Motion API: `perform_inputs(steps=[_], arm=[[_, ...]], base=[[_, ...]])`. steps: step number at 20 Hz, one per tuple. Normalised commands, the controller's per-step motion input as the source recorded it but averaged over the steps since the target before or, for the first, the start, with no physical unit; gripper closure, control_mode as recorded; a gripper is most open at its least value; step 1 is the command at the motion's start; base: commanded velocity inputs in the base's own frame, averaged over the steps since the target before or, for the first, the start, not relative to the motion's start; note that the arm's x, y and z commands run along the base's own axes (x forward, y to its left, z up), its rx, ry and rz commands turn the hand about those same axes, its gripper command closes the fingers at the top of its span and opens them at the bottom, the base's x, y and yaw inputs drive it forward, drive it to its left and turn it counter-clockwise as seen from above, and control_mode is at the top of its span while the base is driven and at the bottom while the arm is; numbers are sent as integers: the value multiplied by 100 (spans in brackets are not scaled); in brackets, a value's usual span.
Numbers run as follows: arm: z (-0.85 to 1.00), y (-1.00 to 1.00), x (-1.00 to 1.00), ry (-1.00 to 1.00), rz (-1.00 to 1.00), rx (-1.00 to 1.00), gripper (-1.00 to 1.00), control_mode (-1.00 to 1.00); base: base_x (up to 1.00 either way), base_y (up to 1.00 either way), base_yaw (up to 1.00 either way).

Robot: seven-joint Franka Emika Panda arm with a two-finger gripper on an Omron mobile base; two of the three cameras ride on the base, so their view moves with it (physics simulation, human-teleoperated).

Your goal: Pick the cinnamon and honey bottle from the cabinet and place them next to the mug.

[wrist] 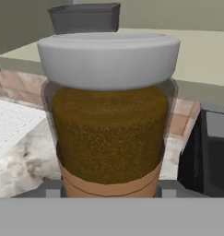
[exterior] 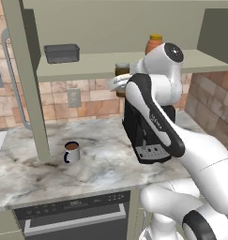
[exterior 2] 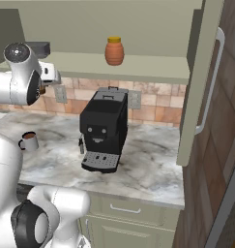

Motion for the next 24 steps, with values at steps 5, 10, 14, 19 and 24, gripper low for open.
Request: perform_inputs(steps=[5,10,14,19,24], arm=[[-14,21,-7,10,18,-4,100,-100],[-34,23,5,11,9,-5,100,-100],[-70,34,26,22,0,-2,100,-100],[-70,27,40,28,0,0,100,-100],[-55,15,45,25,0,0,100,-100]], base=[[0,0,0],[0,0,0],[0,0,0],[0,0,0],[0,0,0]])
